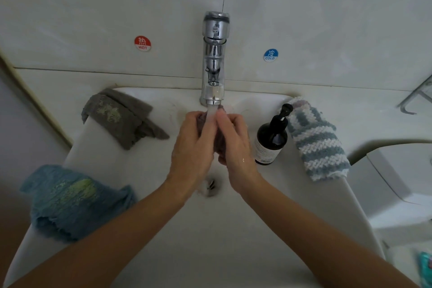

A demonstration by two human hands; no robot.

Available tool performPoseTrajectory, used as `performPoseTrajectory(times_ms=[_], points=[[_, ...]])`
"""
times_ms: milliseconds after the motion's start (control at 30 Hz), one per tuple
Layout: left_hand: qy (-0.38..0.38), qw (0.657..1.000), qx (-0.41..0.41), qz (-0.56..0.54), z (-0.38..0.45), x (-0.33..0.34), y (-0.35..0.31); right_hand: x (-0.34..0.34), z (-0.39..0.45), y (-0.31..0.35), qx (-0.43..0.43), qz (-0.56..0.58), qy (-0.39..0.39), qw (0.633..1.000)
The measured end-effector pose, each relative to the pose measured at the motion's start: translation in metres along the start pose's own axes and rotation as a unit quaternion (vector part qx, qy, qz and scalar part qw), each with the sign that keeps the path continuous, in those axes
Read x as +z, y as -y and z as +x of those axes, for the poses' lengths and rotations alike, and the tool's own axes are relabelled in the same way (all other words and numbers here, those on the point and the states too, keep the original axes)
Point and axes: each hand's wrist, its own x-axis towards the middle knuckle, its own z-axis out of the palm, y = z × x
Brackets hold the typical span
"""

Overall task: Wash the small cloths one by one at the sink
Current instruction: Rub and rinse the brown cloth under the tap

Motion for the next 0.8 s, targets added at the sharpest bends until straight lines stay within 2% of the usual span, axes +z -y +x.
performPoseTrajectory(times_ms=[133, 233, 367, 533, 667, 800], points=[[-0.037, 0.998, 0.023, 0.04, -0.001, -0.002, 0.003, 0.012, -0.001, -0.008, -0.005, -0.051, -0.029, 0.998], [-0.071, 0.994, 0.023, 0.075, 0.0, -0.002, 0.003, 0.014, -0.001, -0.01, 0.025, -0.046, -0.049, 0.997], [-0.107, 0.993, 0.001, 0.043, 0.0, 0.002, 0.002, 0.016, -0.002, -0.007, 0.074, -0.056, -0.062, 0.994], [-0.078, 0.996, 0.005, 0.049, 0.009, 0.0, 0.002, 0.017, -0.003, -0.001, 0.015, -0.056, -0.074, 0.996], [-0.059, 0.998, 0.027, 0.021, 0.004, -0.001, 0.001, 0.013, -0.002, -0.003, -0.001, -0.076, -0.091, 0.993], [-0.022, 0.999, 0.035, -0.022, -0.004, 0.004, -0.002, 0.005, 0.007, -0.006, 0.011, -0.019, -0.12, 0.993]])
